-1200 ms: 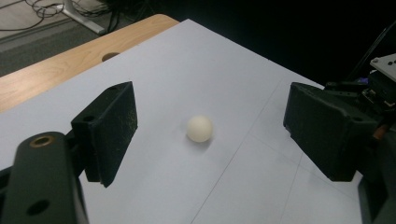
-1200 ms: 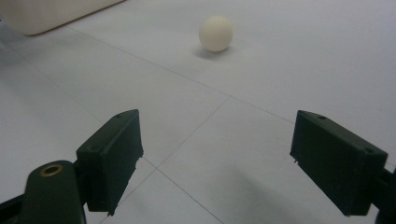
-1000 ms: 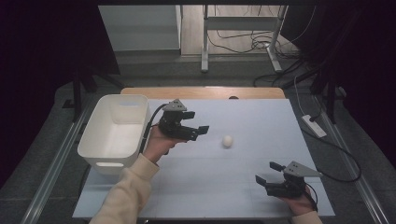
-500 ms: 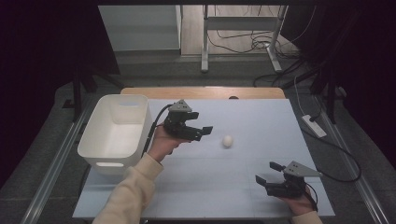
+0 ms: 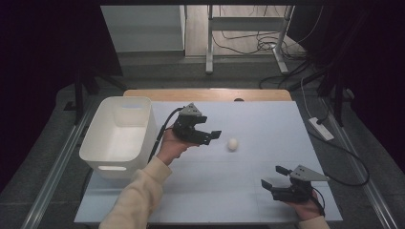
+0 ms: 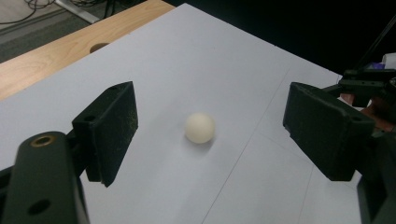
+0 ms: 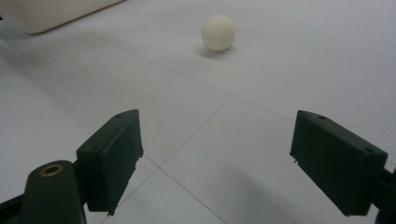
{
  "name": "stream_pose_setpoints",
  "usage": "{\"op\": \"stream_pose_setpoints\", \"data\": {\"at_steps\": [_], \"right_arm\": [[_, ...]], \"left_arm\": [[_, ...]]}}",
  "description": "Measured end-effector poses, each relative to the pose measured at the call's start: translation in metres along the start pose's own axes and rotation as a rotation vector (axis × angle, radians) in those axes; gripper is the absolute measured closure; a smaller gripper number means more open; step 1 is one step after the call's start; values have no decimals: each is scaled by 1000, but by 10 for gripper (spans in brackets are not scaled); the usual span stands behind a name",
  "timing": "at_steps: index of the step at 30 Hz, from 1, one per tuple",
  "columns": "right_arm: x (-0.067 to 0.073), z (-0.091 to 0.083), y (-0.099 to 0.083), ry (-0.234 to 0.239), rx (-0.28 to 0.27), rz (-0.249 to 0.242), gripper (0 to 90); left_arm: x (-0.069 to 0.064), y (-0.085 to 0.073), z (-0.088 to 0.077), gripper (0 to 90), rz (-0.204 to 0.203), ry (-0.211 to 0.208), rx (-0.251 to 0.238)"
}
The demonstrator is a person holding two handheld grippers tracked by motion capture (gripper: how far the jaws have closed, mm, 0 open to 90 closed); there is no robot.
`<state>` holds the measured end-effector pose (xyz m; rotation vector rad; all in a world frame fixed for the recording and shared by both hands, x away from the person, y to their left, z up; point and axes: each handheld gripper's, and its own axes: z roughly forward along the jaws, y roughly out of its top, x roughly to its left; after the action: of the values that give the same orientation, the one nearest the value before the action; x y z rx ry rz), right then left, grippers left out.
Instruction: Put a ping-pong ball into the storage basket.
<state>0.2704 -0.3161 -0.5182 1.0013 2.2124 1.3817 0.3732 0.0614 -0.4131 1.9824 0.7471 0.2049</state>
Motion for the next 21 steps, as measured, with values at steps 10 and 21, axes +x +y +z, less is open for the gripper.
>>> {"op": "stream_pose_setpoints", "data": {"at_steps": [10,21], "right_arm": [[0,-2,-1,-5,2,2,165],[0,-1,-1,-3,1,4,166]], "left_arm": [[1,-1,12,190,-1,0,14],[2,-2,22,190,0,-2,28]]}}
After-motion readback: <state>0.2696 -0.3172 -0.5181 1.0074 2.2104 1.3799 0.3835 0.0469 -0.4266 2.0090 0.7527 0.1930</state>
